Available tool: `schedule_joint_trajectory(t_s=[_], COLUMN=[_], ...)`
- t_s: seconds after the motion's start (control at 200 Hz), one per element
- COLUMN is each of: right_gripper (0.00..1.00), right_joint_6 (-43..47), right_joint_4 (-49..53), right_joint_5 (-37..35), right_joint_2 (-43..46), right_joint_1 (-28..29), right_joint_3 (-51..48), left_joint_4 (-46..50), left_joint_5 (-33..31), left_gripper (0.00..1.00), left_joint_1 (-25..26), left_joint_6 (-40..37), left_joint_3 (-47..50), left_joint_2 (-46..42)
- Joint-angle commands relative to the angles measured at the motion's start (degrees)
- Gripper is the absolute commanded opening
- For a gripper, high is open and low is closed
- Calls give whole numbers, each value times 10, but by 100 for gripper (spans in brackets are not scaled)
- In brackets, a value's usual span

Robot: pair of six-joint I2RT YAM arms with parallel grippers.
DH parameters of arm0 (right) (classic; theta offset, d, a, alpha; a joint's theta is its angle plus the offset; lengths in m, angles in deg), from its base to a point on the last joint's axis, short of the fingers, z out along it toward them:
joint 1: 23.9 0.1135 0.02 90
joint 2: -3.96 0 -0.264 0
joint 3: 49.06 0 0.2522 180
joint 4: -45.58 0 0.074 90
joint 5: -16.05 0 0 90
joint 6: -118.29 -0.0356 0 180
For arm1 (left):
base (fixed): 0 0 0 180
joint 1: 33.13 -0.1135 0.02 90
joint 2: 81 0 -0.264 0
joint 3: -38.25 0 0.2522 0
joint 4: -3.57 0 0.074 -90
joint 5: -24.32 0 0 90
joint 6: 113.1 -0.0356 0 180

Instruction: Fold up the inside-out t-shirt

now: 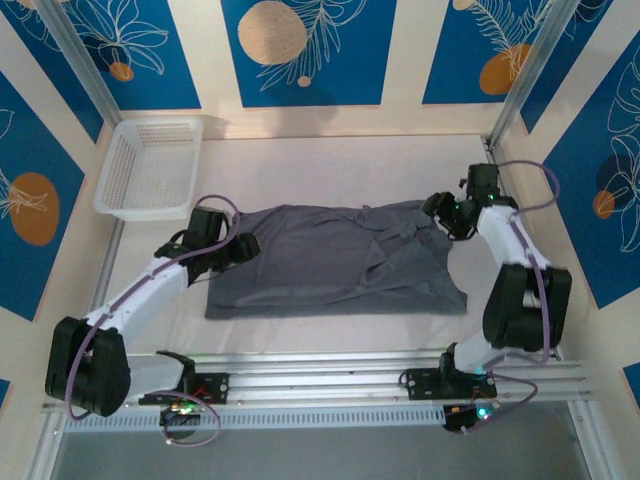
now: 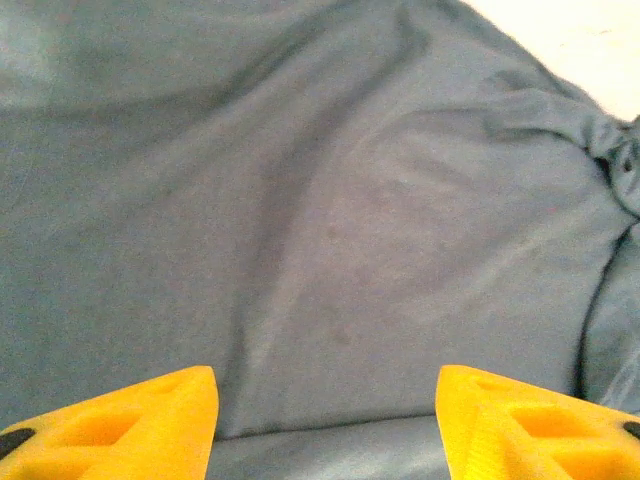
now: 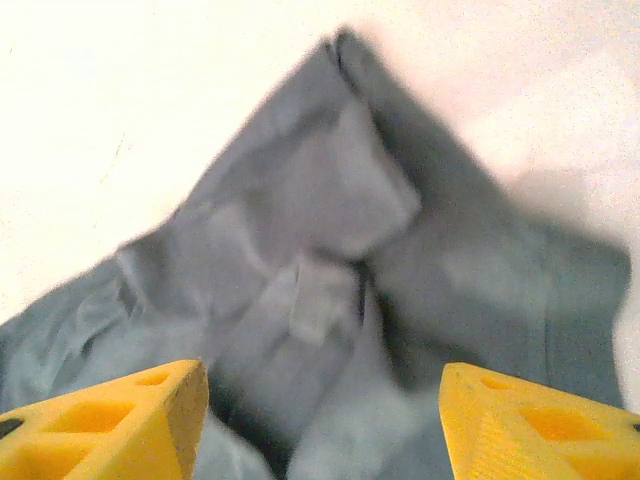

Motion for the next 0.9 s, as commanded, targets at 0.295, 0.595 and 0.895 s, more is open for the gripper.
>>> schedule_joint_trajectory(t_s=[0.295, 0.595, 0.895], right_gripper=[20, 0, 0], right_joint_6=[94, 73, -8], right_joint_4=[48, 53, 23], right_joint_5=[-22, 10, 6], right_joint_2=[-255, -214, -349], right_joint_1=[12, 24, 29], right_joint_3=[196, 213, 469], left_joint_4=[36, 61, 34], left_joint_5=[-17, -14, -8], left_gripper=[61, 62, 62], left_joint_1=[10, 10, 11], left_joint_6=[-20, -28, -26], left_joint_3=[6, -8, -14], left_joint_2=[-35, 0, 25])
